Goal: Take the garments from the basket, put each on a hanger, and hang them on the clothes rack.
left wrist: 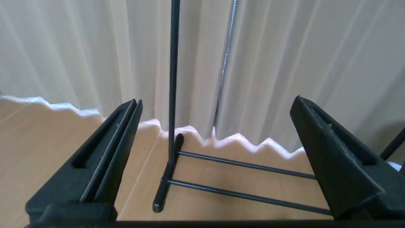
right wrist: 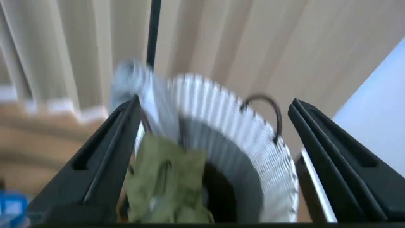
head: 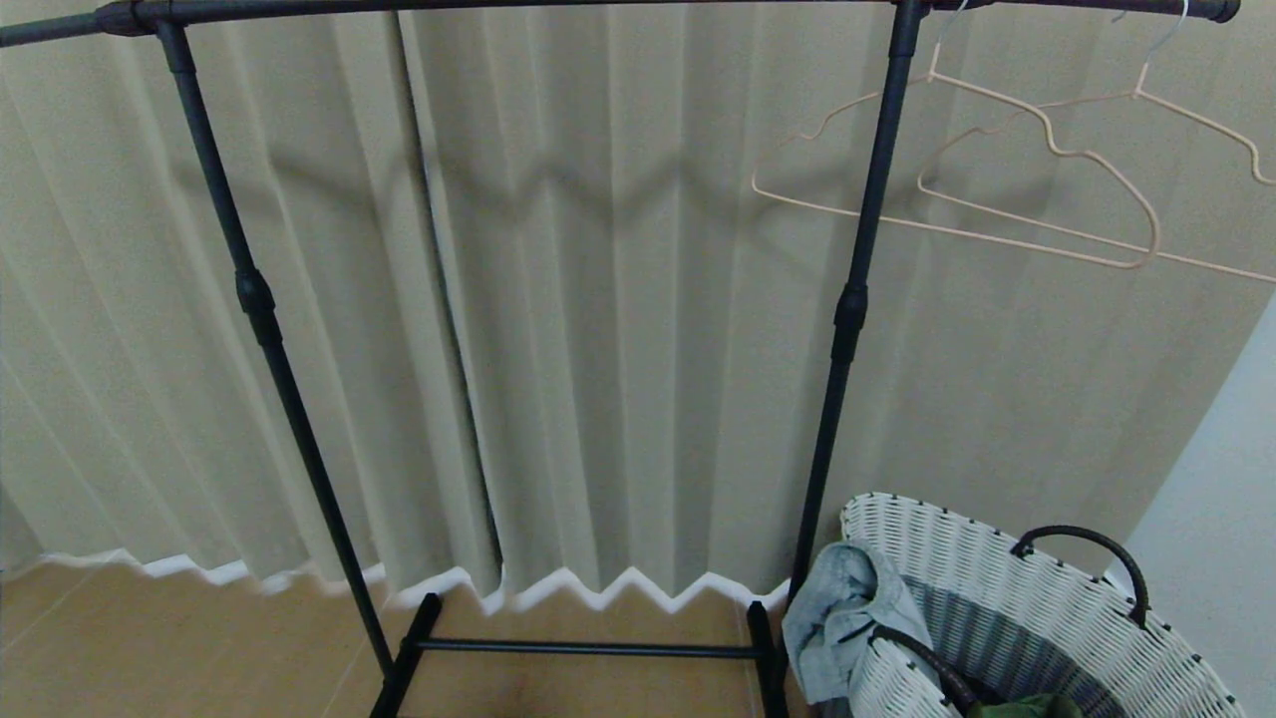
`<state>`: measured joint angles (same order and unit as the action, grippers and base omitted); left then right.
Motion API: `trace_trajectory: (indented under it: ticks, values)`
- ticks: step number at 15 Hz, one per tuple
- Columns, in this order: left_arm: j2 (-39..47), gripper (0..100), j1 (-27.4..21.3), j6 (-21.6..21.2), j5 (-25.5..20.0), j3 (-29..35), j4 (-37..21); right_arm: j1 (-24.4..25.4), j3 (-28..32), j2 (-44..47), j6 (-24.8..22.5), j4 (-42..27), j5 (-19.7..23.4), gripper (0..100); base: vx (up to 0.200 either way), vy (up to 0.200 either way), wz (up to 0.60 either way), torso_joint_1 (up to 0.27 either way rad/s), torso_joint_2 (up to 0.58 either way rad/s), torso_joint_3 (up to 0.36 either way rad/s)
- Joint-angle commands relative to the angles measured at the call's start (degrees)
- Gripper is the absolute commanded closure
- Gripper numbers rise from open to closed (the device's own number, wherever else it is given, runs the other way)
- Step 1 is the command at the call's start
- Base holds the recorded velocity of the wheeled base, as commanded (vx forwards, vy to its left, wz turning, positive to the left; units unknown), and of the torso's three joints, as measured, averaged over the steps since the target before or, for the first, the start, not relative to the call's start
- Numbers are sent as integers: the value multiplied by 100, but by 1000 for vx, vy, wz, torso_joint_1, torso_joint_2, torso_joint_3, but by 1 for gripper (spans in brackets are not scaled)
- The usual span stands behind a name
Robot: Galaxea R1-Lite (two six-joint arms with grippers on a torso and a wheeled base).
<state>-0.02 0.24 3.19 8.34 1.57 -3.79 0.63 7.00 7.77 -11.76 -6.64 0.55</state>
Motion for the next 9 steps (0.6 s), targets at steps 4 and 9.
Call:
trace_trajectory:
  ticks: [4,9]
  values:
    - [2,0,2,6,1,1,1,7,364,4066,-836,-74,-99,0,0,0,0,0,0,0]
    - [2,0,2,6,1,1,1,-37,346,5965,-1750,418,-327,0,0,0,0,0,0,0]
